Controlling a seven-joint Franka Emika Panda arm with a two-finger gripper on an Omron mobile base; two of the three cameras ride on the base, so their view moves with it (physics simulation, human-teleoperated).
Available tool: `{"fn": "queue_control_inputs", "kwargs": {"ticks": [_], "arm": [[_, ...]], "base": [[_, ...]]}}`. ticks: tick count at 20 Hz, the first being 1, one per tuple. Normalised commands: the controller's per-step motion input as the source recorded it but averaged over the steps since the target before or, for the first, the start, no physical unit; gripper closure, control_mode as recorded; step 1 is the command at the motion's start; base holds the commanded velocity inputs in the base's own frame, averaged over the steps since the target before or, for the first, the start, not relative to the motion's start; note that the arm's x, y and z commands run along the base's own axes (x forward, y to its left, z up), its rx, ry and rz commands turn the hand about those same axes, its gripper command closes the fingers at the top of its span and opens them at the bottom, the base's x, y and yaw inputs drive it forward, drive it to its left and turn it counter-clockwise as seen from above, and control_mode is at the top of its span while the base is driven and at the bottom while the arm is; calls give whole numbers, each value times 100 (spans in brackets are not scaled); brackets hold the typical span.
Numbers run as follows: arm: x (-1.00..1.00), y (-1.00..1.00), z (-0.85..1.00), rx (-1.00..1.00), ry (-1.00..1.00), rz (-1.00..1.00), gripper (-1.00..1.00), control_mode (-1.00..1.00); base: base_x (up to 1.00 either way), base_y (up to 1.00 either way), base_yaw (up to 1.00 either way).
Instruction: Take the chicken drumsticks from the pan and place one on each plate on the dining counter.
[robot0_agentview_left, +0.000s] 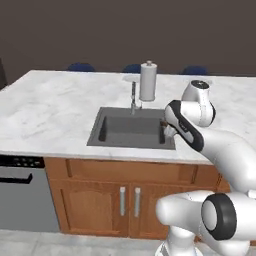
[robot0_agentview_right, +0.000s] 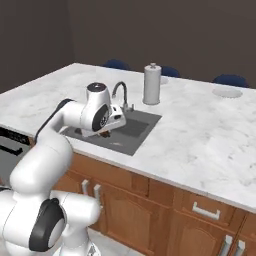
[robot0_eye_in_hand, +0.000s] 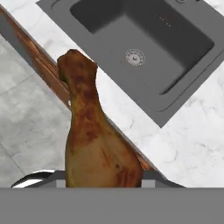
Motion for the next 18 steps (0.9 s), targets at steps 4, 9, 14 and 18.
{"fn": "queue_control_inputs", "kwargs": {"ticks": [4, 9, 14, 18], "arm": [[0, 0, 0, 0, 0, 0, 100, 100], [0, 0, 0, 0, 0, 0, 100, 100], [0, 0, 0, 0, 0, 0, 100, 100], [0, 0, 0, 0, 0, 0, 100, 100]], "base": [[27, -3, -42], [16, -66, -26], [27, -66, -15], [25, -59, 0]]}}
